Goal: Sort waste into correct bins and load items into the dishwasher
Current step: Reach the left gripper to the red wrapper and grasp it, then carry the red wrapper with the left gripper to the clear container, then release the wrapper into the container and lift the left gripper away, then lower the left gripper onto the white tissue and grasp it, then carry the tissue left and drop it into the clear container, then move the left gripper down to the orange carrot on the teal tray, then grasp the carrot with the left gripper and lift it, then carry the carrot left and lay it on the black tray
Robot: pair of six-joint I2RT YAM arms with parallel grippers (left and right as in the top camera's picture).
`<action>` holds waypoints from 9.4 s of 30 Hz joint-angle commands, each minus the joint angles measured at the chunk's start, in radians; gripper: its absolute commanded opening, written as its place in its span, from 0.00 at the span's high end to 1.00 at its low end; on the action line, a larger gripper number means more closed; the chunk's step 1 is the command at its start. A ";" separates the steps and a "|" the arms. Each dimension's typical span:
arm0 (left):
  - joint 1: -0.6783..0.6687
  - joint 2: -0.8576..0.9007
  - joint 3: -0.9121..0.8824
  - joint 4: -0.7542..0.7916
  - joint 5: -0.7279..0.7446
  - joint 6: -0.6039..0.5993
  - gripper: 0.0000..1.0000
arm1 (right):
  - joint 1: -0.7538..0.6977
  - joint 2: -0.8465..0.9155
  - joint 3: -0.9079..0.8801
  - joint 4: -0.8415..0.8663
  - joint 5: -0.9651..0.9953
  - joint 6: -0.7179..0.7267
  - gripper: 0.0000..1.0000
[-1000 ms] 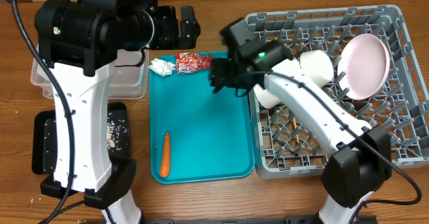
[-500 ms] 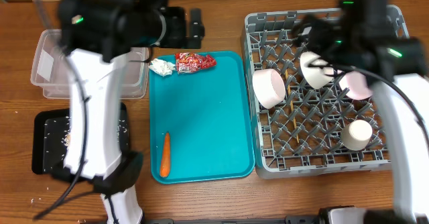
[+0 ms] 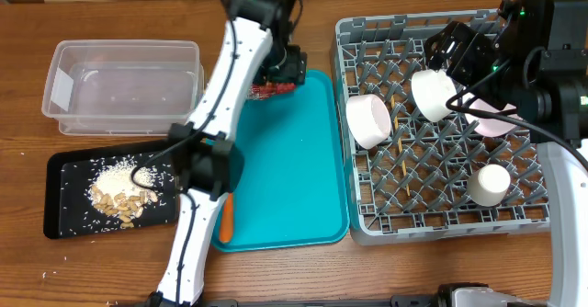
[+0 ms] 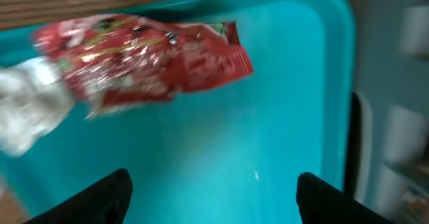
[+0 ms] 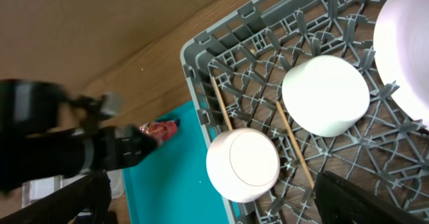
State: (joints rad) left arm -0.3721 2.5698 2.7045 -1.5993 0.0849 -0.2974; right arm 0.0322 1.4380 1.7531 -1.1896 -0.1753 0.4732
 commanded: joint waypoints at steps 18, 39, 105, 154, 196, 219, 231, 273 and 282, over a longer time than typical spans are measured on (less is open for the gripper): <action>-0.091 0.220 0.005 0.252 -0.325 -0.047 0.48 | -0.004 -0.002 0.008 0.005 -0.001 -0.006 0.00; -0.071 -0.019 0.228 -0.091 -0.408 -0.084 0.96 | -0.004 -0.002 0.008 0.005 -0.001 -0.006 0.00; 0.034 0.043 -0.318 0.087 -0.507 -0.096 0.23 | -0.004 -0.002 0.008 0.005 -0.001 -0.006 0.00; 0.153 -0.039 -0.514 0.413 -0.353 0.035 0.53 | -0.004 -0.002 0.008 0.005 -0.001 -0.006 0.00; 0.459 -0.413 -0.143 -0.090 -0.132 0.179 0.00 | -0.004 -0.002 0.008 0.005 -0.001 -0.006 0.00; 0.357 -1.095 -1.252 -0.029 0.138 0.080 0.07 | -0.004 -0.002 0.008 0.005 -0.001 -0.006 0.00; 0.180 -1.062 -1.695 0.305 0.038 -0.119 0.11 | -0.004 -0.002 0.008 0.005 -0.001 -0.006 0.00; 0.409 -0.955 -1.386 0.117 -0.248 -0.254 0.76 | -0.004 -0.002 0.008 0.005 -0.001 -0.006 0.00; 0.802 -0.955 -1.552 0.333 -0.041 -0.317 0.78 | -0.004 -0.002 0.008 0.005 -0.001 -0.006 0.00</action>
State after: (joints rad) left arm 0.3470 1.6325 1.2026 -1.3041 -0.0711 -0.5713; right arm 0.0326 1.4384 1.7531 -1.1900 -0.1764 0.4709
